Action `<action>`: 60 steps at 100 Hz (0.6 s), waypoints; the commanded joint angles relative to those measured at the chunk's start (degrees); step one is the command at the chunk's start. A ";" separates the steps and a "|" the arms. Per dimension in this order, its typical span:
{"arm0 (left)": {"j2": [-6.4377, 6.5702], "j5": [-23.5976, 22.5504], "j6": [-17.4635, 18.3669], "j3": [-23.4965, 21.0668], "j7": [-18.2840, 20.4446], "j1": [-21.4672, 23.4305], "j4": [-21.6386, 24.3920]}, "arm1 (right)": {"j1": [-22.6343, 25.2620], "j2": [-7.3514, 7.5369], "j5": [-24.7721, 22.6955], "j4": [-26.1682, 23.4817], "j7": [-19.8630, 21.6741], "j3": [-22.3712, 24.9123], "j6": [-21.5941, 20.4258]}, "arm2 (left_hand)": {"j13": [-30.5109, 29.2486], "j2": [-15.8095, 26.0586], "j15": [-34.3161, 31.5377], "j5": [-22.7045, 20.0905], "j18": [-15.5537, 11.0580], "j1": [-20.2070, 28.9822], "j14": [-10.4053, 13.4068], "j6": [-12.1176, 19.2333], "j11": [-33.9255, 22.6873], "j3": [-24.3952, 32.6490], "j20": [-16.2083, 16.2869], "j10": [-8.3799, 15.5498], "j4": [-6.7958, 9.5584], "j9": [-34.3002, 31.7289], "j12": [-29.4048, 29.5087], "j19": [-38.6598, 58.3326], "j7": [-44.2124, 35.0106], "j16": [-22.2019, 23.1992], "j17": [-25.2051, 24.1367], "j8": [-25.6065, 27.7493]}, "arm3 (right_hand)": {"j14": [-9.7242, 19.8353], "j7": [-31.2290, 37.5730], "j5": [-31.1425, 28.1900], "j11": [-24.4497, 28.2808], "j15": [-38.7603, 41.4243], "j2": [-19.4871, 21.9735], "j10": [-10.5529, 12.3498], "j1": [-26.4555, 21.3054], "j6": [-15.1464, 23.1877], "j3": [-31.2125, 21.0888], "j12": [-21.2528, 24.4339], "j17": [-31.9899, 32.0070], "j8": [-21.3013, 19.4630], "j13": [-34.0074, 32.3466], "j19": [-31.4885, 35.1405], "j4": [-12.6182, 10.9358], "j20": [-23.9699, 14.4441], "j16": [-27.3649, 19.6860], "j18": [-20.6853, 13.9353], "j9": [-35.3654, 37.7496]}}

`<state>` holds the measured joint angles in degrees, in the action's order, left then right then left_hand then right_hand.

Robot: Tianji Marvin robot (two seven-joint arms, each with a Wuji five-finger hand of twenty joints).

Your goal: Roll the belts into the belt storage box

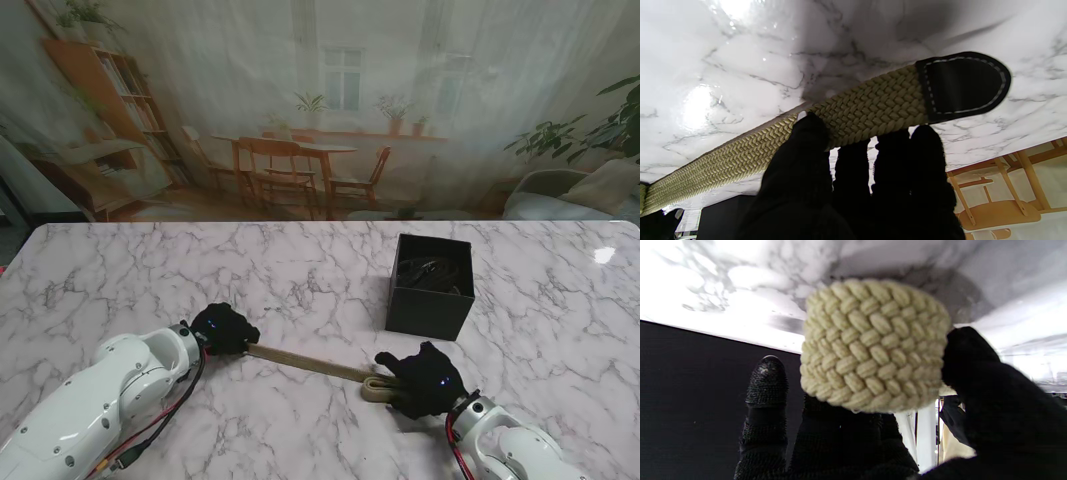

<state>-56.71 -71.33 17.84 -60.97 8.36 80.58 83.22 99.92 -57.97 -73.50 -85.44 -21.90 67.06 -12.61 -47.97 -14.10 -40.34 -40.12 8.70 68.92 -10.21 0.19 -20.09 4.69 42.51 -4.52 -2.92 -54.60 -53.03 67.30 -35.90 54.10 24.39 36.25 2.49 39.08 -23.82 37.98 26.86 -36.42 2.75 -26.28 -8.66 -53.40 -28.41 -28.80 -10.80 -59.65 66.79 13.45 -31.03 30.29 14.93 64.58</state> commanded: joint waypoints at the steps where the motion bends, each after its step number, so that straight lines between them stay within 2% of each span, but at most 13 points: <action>1: 0.59 -0.28 -0.05 -0.47 1.77 0.75 -0.47 | 0.20 0.06 -0.08 1.48 0.91 -0.59 0.94 | 0.23 1.98 -0.98 -4.43 -1.77 4.78 -3.14 2.24 -1.23 5.61 0.57 -0.90 2.76 0.10 0.17 0.44 -6.74 0.49 -0.41 0.19 | -0.99 1.27 -3.88 11.91 2.19 4.01 1.24 -4.23 0.94 -6.01 -1.89 -0.88 -0.99 -5.28 1.60 -6.02 0.49 0.18 -0.54 11.88; 12: 0.63 -0.65 0.16 -1.29 2.55 1.78 0.70 | -0.35 -0.14 0.91 1.96 0.73 -1.42 1.39 | 1.47 1.56 2.98 -2.64 -0.74 3.37 -3.41 0.90 0.55 3.31 -0.47 -0.97 2.77 1.40 3.04 -2.04 -2.59 -2.25 -2.01 -4.00 | -1.32 -0.28 -3.61 10.71 4.28 5.80 0.83 -4.94 3.58 -5.43 -1.90 -1.74 -1.39 -7.25 3.68 -6.22 -0.03 1.21 -0.60 14.14; 14: 0.66 -1.05 0.24 -1.53 2.57 2.03 0.95 | -0.39 -0.17 1.09 1.95 0.80 -1.47 1.37 | 2.90 1.25 5.28 -0.99 -0.18 -1.04 -3.78 -0.34 -2.58 -0.59 -1.12 -1.67 3.24 5.09 8.57 -3.68 1.13 -4.52 -3.32 -4.90 | -1.38 -0.73 -2.67 10.67 4.44 5.91 0.74 -5.00 4.03 -5.38 -1.92 -1.76 -1.29 -7.40 3.80 -6.26 -0.06 1.28 -0.58 14.32; 15: 0.67 -1.23 0.30 -1.65 2.55 2.15 1.06 | -0.41 -0.19 1.17 1.95 0.82 -1.51 1.37 | 2.90 1.25 5.28 -0.99 -0.18 -1.04 -3.78 -0.34 -2.58 -0.59 -1.12 -1.67 3.24 5.09 8.57 -3.68 1.13 -4.52 -3.32 -4.90 | -1.42 -0.89 -2.28 10.65 4.50 5.94 0.70 -5.00 4.21 -5.34 -1.93 -1.80 -1.25 -7.47 3.87 -6.27 -0.09 1.31 -0.57 14.38; 17: 0.67 -1.43 0.42 -1.91 2.50 2.39 1.27 | -0.49 -0.22 1.32 2.01 0.80 -1.60 1.37 | 3.66 0.99 6.26 -0.10 0.02 -3.08 -4.00 -0.82 -4.01 -1.79 -1.38 -2.00 3.12 6.99 13.32 -4.41 3.24 -5.44 -3.98 -4.84 | -1.41 -1.22 -1.35 10.60 4.67 6.04 0.67 -5.02 4.61 -5.25 -1.97 -1.95 -1.19 -7.63 4.08 -6.32 -0.16 1.39 -0.63 14.64; 18: 0.66 -1.45 0.45 -2.03 2.49 2.51 1.37 | -0.54 -0.24 1.38 2.06 0.74 -1.66 1.37 | 4.68 0.84 7.28 1.04 0.45 -4.86 -4.40 -1.35 -4.43 -2.65 -1.58 -2.46 2.88 8.51 18.48 -5.17 5.45 -6.25 -4.95 -4.85 | -1.39 -1.29 -1.06 10.56 4.80 6.11 0.61 -4.97 4.80 -5.19 -1.98 -2.03 -1.20 -7.78 4.19 -6.35 -0.19 1.45 -0.68 14.78; 21: 0.62 -1.37 0.47 -2.37 2.49 2.88 1.69 | -0.71 -0.29 1.57 2.23 0.48 -1.82 1.32 | 5.92 1.31 8.94 2.07 0.83 -7.22 -4.61 -1.92 -3.32 -3.51 -2.05 -2.98 2.79 10.00 21.04 -6.52 7.74 -7.35 -6.17 -5.14 | -1.41 -1.39 -0.56 10.54 5.04 6.17 0.56 -5.01 5.26 -5.17 -2.01 -2.19 -1.21 -8.12 4.36 -6.42 -0.24 1.56 -0.66 15.15; 31: 0.56 -2.52 1.14 -4.00 1.05 4.28 3.00 | -0.91 -0.54 2.69 2.38 0.38 -2.00 1.15 | 11.26 5.88 14.84 5.41 1.34 -15.23 -4.20 -3.50 2.71 -5.37 -4.81 -4.78 2.40 16.50 26.72 -12.56 16.82 -12.30 -10.95 -7.28 | -2.14 -1.51 3.17 10.06 6.56 7.07 -0.46 -6.03 12.02 -5.11 -2.17 -2.72 -1.58 -9.61 5.24 -7.11 -0.42 2.19 -0.17 17.23; 33: 0.54 -2.76 1.27 -4.41 0.69 4.62 3.37 | -0.94 -0.57 2.83 2.41 0.30 -2.03 1.12 | 11.85 5.98 15.36 5.92 1.37 -15.91 -4.21 -3.47 3.54 -5.43 -5.12 -4.84 2.39 17.36 27.52 -13.14 17.65 -12.85 -11.43 -7.85 | -2.38 -1.11 3.45 10.09 7.00 7.22 -0.78 -6.17 15.32 -5.12 -2.21 -3.10 -1.81 -10.24 5.52 -7.28 -0.48 2.34 -0.08 18.08; 36: 0.45 -2.87 1.41 -5.01 0.02 5.14 3.90 | -0.92 -0.64 3.14 2.38 0.44 -2.01 1.11 | 12.71 6.26 15.84 6.45 1.34 -16.43 -4.21 -3.44 4.17 -5.51 -5.33 -4.95 2.36 18.41 27.99 -13.64 18.15 -13.19 -12.13 -8.14 | -2.66 -0.95 3.81 10.07 7.35 7.48 -1.18 -6.34 18.20 -5.15 -2.22 -3.21 -1.93 -10.67 5.64 -7.40 -0.49 2.46 0.14 18.55; 37: 0.42 -2.87 1.45 -5.20 -0.24 5.31 4.07 | -0.93 -0.67 3.29 2.41 0.46 -2.03 1.11 | 12.99 6.39 15.99 6.57 1.36 -16.57 -4.23 -3.47 4.37 -5.53 -5.40 -4.96 2.35 18.78 28.11 -13.83 18.27 -13.29 -12.44 -8.20 | -3.09 -0.52 4.44 10.20 8.00 8.03 -1.62 -6.96 21.77 -5.13 -2.43 -3.41 -2.23 -11.16 5.89 -7.65 -0.52 2.68 0.56 18.83; 50: 0.02 -3.45 1.74 -7.65 -3.20 7.61 6.93 | -1.30 -1.15 5.49 3.07 0.17 -2.75 0.90 | 13.54 7.20 16.31 6.37 1.53 -16.51 -4.02 -3.71 5.27 -5.27 -5.67 -5.05 2.43 20.03 28.97 -14.46 18.91 -13.78 -13.07 -8.43 | -5.21 2.19 0.16 11.96 10.10 12.11 -3.76 -10.69 35.08 -4.80 -3.57 -3.93 -3.91 -13.38 6.20 -7.93 -0.50 3.07 3.90 18.97; 60: -0.28 -3.69 1.73 -9.07 -5.01 9.25 9.07 | -1.89 -1.39 6.47 3.85 -0.89 -3.69 0.78 | 13.61 7.33 16.28 6.15 1.84 -15.86 -3.98 -3.84 5.55 -5.20 -5.73 -5.16 2.47 20.41 29.38 -14.62 19.21 -13.98 -13.26 -8.42 | -5.85 3.50 -5.23 12.32 10.46 13.74 -4.38 -12.56 37.32 -4.32 -3.58 -4.07 -4.95 -14.23 5.66 -7.61 -0.25 2.75 6.23 18.93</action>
<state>-56.69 -74.91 19.53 -69.75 3.47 89.17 90.62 97.89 -58.91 -66.67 -83.25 -22.56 64.34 -11.73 -35.79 -8.80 -25.42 -35.62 9.33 52.82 -12.57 -2.40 -15.36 0.11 37.56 -8.31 -1.61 -36.92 -24.43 54.12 -17.61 40.80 12.09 28.54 -5.80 38.33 -23.32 42.25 39.13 -31.06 -4.62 -27.69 17.17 -51.53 -30.39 -32.62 -13.20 -70.39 71.74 10.24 -30.98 35.18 17.91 76.63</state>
